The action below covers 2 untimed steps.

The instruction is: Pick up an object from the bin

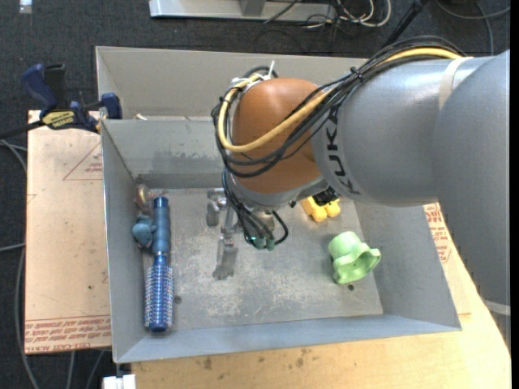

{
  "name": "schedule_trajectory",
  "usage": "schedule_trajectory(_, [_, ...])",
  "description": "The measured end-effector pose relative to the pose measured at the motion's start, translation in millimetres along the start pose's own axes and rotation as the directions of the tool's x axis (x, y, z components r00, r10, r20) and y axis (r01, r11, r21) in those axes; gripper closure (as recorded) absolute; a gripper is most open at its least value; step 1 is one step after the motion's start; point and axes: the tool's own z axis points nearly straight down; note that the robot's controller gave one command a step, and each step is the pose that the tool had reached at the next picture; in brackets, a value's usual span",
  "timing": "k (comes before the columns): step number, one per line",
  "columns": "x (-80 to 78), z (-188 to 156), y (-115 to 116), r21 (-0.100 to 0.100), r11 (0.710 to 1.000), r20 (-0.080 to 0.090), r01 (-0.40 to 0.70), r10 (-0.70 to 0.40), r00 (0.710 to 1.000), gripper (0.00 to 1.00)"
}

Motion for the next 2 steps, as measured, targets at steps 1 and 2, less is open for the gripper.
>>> schedule_trajectory(1, [14.5,105.0,85.7,0.002,0.877,0.004,0.481,-0.481,0.877,0.00])
schedule_trajectory(2, [22.0,72.7,78.0,0.005,0.731,0.009,0.683,-0.683,0.731,0.00])
